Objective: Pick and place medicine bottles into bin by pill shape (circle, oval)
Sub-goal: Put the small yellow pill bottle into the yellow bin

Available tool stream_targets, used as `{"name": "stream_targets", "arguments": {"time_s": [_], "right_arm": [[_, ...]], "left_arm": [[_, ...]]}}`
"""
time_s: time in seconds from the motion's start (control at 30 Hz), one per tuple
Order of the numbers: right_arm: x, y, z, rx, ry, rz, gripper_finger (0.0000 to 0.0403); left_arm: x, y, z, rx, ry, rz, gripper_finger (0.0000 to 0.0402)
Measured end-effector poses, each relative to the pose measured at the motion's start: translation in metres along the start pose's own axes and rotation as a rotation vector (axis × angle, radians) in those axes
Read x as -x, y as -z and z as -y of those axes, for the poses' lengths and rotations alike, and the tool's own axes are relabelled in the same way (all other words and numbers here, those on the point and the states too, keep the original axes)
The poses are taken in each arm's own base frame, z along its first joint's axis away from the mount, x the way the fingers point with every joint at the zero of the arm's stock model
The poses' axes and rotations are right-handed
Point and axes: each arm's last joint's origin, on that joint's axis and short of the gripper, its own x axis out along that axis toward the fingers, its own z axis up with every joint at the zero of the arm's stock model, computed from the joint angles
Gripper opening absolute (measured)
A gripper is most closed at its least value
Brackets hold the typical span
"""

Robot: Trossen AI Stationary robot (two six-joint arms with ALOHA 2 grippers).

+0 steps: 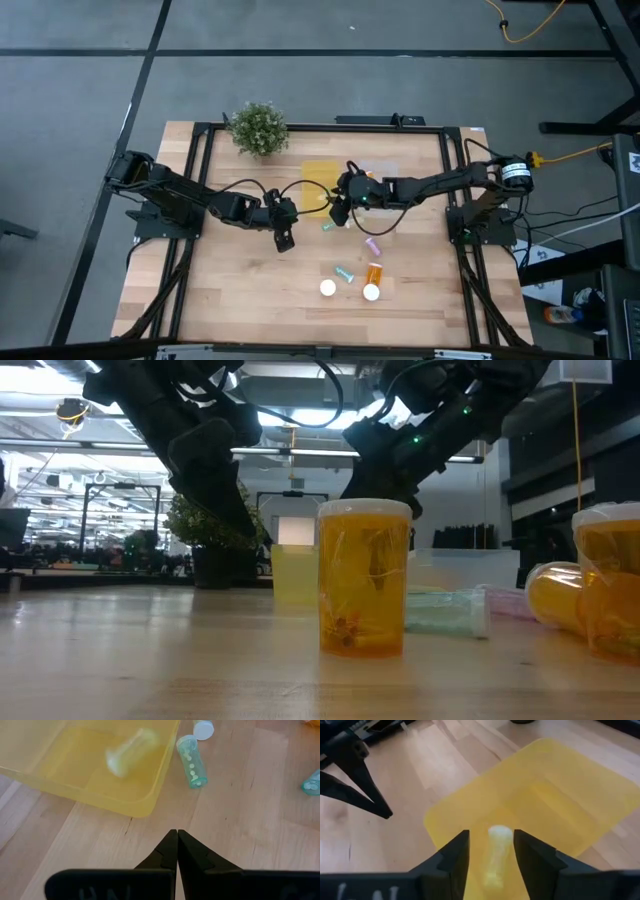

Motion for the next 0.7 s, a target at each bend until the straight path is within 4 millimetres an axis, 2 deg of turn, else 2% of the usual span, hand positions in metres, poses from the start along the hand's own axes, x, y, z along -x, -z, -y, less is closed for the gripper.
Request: {"name": "stream_targets", "arguments": {"time_s": [0.17, 0.3, 0.47, 0.7], "right_arm": [[0.000, -0.002, -0.001, -0.008, -0.014, 0.014, 0.0171], [0.007, -0.004, -0.005, 0.068, -0.124, -0.021, 0.0172], [0.023, 0.005, -0.005, 0.197, -0.254, -0.215, 0.0173], [0.034, 0.029, -0.007, 0.295, -0.229, -0.434, 0.0173]], "left_arm": [[0.000, 0.000, 0.000, 0.000, 0.000, 0.000, 0.0004], [0.000, 0.000, 0.000, 0.001, 0.000, 0.000, 0.0004], [0.000, 0.000, 0.000, 0.004, 0.001, 0.002, 0.0004], [0.000, 0.000, 0.000, 0.004, 0.001, 0.003, 0.0004]]}}
